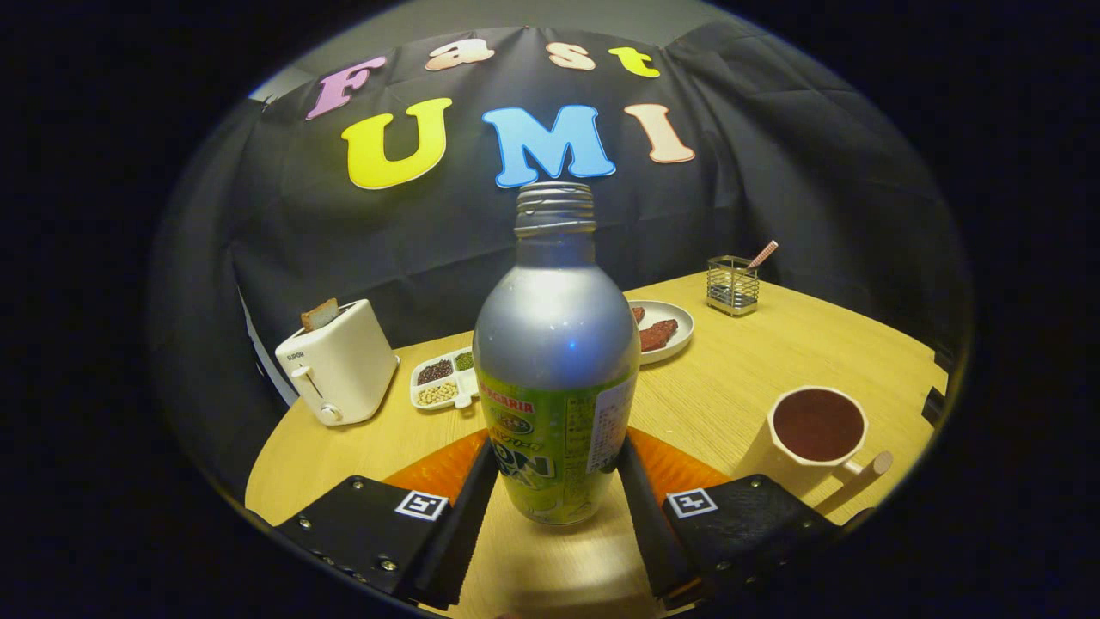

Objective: Take the bottle from table, then pour the juice into the cup, finally place the bottle on the coaster

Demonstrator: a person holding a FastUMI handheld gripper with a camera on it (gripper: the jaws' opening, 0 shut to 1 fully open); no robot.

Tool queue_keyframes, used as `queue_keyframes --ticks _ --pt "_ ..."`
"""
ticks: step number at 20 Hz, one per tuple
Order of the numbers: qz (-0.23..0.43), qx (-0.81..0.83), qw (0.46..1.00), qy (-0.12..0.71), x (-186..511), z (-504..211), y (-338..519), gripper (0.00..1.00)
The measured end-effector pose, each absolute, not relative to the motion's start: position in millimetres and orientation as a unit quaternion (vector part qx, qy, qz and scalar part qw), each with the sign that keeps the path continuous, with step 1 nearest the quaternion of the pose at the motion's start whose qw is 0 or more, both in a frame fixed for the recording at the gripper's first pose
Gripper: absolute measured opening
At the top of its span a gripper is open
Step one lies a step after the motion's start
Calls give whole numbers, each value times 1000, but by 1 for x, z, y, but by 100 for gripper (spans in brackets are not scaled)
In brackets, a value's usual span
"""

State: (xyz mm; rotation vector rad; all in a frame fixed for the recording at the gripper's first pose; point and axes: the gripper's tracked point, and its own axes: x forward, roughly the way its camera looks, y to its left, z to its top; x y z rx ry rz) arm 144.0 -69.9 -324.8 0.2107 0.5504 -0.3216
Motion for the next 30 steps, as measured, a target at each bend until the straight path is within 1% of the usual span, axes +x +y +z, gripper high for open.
queue_keyframes --ticks 4,7,14,20,22,23,27,30 --pt "-160 76 948 266 167 -338 -79 78" --pt "-146 59 951 266 185 -352 -81 78" --pt "-105 30 951 288 190 -379 -64 78" --pt "-99 18 951 291 188 -384 -63 80" --pt "-94 14 950 296 185 -382 -62 83" --pt "-92 9 951 294 185 -383 -63 100" --pt "-76 17 958 275 164 -347 -57 99" --pt "-73 20 967 243 140 -303 -61 99"
